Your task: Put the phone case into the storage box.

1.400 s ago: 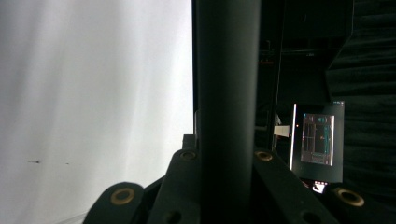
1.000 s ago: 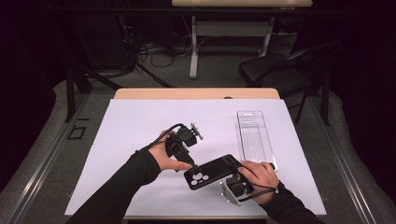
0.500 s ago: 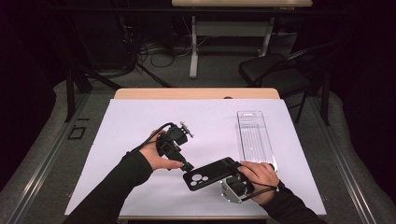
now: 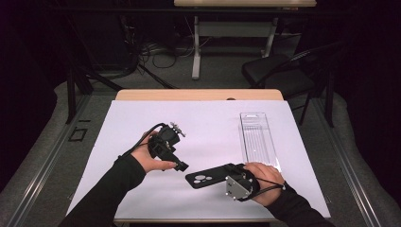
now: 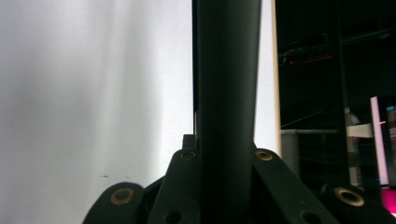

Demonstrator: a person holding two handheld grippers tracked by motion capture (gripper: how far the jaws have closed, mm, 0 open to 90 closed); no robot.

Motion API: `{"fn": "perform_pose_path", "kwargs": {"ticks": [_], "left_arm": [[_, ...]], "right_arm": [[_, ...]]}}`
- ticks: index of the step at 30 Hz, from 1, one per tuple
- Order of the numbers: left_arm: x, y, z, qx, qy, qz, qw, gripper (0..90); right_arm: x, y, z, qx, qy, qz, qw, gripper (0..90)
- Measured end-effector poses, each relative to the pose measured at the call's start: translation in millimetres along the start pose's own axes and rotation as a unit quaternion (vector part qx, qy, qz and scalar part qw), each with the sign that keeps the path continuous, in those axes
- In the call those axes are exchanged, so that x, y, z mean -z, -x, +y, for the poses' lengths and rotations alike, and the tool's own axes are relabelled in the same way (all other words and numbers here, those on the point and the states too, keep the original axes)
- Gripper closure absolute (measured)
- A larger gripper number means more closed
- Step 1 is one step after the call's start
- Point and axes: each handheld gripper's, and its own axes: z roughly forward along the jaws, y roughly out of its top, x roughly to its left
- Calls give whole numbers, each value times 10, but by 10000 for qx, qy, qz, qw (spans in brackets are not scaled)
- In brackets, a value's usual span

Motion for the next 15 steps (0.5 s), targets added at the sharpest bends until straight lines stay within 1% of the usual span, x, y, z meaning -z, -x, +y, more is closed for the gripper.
{"fn": "perform_pose_path", "kwargs": {"ticks": [1, 2, 4, 7, 8, 9, 11, 13, 14, 15], "left_arm": [[10, -9, -11, 4, 37, 0, 10000, 185], [24, -18, -19, -9, 33, 13, 10000, 185], [43, -30, -36, 18, 89, 27, 10000, 192], [64, -38, -57, 40, 151, 46, 9999, 192], [71, -43, -61, 14, 175, 53, 9998, 193], [74, -41, -65, 41, 191, 45, 9998, 200], [80, -42, -71, 37, 208, 44, 9998, 202], [82, -39, -73, 38, 226, 48, 9997, 202], [82, -39, -74, 40, 240, 43, 9997, 202], [81, -39, -76, 38, 252, 47, 9997, 202]], "right_arm": [[5, 9, -5, -102, 29, 57, 9999, 885], [20, 21, -7, -178, -14, 111, 9998, 886], [24, 38, -23, -398, 38, 231, 9989, 886], [33, 72, -42, -752, 104, 433, 9962, 886], [33, 88, -44, -925, 160, 536, 9941, 886], [35, 97, -46, -1098, 207, 616, 9918, 885], [39, 128, -56, -1247, 232, 747, 9891, 886], [33, 146, -62, -1574, 335, 867, 9832, 886], [32, 155, -69, -1687, 369, 931, 9806, 886], [30, 172, -80, -1724, 372, 998, 9793, 886]]}}
